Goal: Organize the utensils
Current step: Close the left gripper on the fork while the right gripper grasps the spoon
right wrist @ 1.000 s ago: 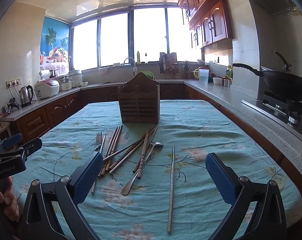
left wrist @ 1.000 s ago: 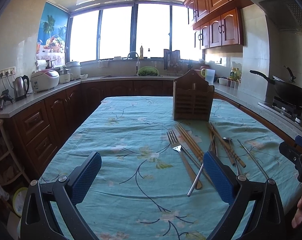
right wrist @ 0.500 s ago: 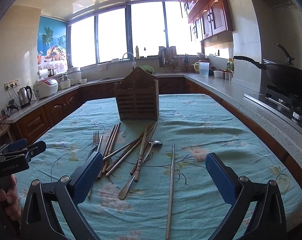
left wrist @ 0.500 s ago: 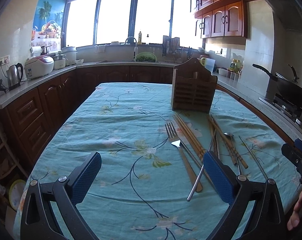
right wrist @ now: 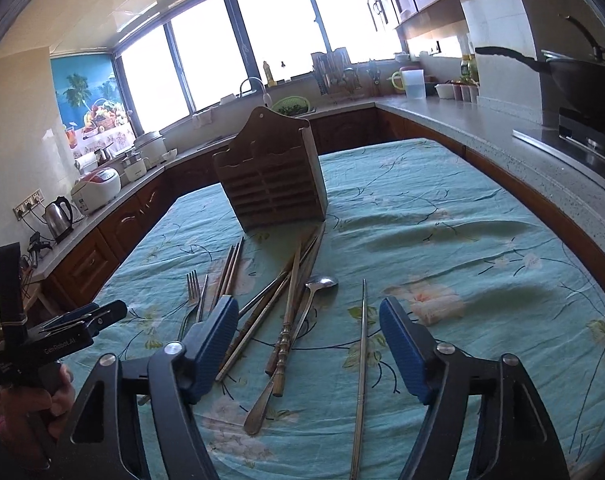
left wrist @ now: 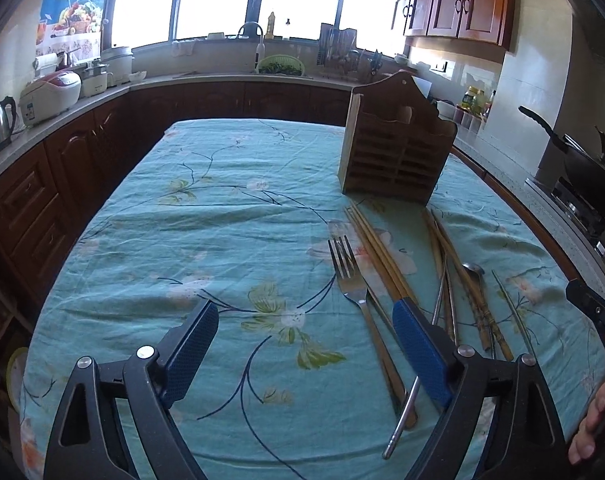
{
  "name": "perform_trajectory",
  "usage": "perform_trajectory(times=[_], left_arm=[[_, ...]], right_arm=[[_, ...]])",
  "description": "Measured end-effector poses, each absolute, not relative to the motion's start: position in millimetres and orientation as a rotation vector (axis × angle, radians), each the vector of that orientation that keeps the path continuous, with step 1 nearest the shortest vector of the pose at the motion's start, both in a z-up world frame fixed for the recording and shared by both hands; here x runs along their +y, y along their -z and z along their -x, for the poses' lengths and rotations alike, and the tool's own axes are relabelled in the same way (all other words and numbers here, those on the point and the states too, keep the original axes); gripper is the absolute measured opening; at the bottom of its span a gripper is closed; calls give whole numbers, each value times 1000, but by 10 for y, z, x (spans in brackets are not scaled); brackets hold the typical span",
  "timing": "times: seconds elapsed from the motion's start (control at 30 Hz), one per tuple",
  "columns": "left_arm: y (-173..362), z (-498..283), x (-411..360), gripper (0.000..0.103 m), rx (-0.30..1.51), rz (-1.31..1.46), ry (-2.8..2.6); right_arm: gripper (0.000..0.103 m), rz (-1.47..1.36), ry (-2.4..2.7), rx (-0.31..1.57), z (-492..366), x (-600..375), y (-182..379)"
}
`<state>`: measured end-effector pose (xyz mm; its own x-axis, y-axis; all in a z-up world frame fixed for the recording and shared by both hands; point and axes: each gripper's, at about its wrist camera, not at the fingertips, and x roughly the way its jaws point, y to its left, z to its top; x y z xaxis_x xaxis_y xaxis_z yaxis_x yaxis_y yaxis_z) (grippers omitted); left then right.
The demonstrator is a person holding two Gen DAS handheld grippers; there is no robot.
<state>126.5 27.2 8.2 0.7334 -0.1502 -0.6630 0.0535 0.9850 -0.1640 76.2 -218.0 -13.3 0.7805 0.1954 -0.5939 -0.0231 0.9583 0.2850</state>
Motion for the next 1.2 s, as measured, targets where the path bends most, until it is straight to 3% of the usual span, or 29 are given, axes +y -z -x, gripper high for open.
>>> perform_trajectory(times=[0.2,0.4,0.9,1.0,1.03,1.07,1.1,1.2], left_arm=[[-98,-1710,284,76,807,148,169],[43,-2105,306,68,875,161,198],[299,-2651,139,53,945,122,256],[321,-2682,87,36,943,112,273],[329,-2683,75,24,946,113,286],[339,-2685,69,20,950,116,298],[339,-2680,73,19,948,122,305],[333,-2658,126,15,946,151,327]], right_arm=[[44,-325,-165,775,-1137,-2178,282],[32,-351,-180,888,-1448,-2143,489],[28,-426,-193,1024,-1822,-2198,778],[24,-448,-198,1027,-1860,-2220,789],[22,-449,-200,1028,-1865,-2222,794],[14,-447,-200,1030,-1869,-2221,806],[6,-449,-201,1034,-1872,-2224,817],[4,-468,-213,1024,-1850,-2263,810]])
